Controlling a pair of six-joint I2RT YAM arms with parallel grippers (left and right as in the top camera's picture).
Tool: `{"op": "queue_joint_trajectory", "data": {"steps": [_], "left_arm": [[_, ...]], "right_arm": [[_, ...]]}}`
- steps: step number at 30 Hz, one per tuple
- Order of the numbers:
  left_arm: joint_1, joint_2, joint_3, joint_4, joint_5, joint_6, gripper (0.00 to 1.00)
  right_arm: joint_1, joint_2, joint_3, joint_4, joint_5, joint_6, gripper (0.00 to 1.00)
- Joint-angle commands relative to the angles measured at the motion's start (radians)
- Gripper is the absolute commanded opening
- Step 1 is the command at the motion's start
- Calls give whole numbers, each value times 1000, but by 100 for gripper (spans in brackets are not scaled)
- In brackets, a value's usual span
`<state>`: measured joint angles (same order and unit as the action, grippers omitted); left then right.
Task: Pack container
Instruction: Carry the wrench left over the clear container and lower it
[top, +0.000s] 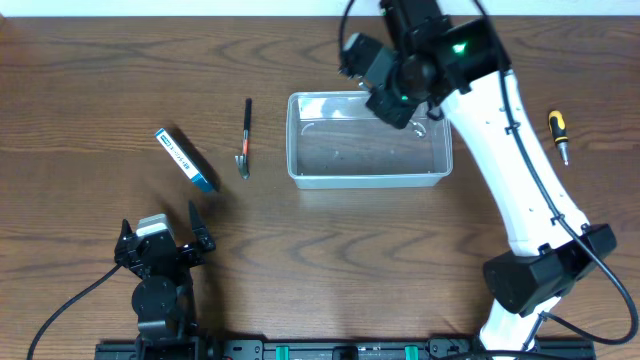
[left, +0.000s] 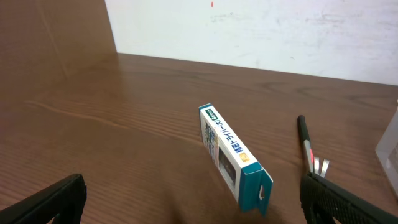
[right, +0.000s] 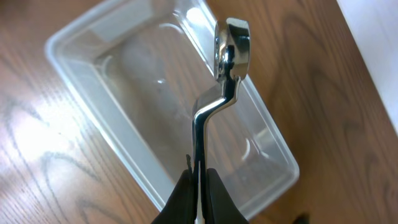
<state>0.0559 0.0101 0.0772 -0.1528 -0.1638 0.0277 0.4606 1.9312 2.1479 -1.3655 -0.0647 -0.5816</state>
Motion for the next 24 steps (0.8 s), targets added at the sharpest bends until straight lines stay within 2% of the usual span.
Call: {"op": "queue_joint_trajectory", "data": {"steps": [1, 8, 24], "left_arm": [[-3, -6, -28, -10, -1, 13, 98], [-3, -6, -28, -10, -1, 13, 98], [-3, -6, -28, -10, -1, 13, 98]], "right_arm": [[29, 42, -11, 2, -10, -87, 1], [29, 170, -11, -8, 9, -134, 1], [23, 493, -11, -35, 23, -120, 1]]}}
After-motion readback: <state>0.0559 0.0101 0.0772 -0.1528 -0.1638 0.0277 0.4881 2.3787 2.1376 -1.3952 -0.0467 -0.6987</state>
